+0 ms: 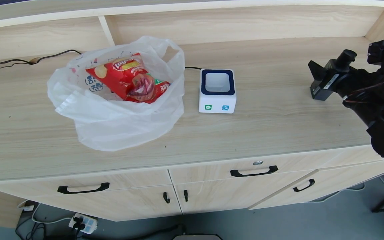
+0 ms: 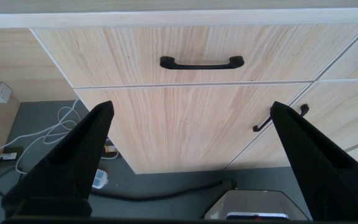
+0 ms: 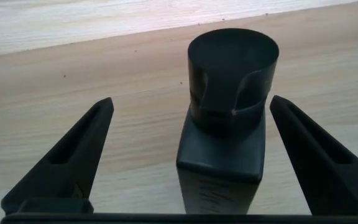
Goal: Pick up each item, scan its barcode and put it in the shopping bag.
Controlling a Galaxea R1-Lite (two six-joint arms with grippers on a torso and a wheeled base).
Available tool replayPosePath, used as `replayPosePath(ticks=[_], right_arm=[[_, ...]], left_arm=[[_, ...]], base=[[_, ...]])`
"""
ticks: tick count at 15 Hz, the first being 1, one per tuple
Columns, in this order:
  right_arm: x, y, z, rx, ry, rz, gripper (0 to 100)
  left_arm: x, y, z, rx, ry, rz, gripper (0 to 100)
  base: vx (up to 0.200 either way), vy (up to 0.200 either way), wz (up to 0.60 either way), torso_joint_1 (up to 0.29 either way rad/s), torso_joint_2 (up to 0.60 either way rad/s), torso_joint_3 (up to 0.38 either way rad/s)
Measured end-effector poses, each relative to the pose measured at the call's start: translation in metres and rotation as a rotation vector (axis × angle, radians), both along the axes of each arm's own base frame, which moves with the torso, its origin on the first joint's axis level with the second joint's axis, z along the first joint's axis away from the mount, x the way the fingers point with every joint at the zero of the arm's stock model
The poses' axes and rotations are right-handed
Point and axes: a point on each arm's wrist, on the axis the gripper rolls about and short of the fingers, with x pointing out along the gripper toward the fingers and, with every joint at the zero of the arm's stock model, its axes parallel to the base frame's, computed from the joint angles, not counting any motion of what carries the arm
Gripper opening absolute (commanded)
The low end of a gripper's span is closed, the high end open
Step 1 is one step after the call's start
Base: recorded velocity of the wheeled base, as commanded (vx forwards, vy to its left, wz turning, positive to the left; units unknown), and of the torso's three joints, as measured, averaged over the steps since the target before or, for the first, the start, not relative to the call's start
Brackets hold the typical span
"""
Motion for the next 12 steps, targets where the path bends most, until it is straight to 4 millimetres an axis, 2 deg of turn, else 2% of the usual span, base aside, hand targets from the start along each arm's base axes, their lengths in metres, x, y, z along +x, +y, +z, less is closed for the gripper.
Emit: replayPosePath(ticks=[4, 11, 12], right_arm=[[0.012, -0.007, -0.010, 0.002, 0.021, -0.026, 100], [0.022, -0.007, -0.020, 0.006, 0.039, -0.035, 100], [0.023, -0.006, -0.021, 0.006, 0.037, -0.038, 0]], left_arm=[[0.000, 0.000, 0.000, 0.001, 0.000, 0.001, 100], [0.000, 0.000, 0.000, 0.043, -0.001, 0.001, 100], [0.000, 0.000, 0.000, 0.043, -0.002, 0.001, 100]], base=[[0.000, 0.000, 0.00, 0.000, 0.00, 0.000], [0.000, 0.000, 0.00, 0.000, 0.00, 0.000], [0.000, 0.000, 0.00, 0.000, 0.00, 0.000]])
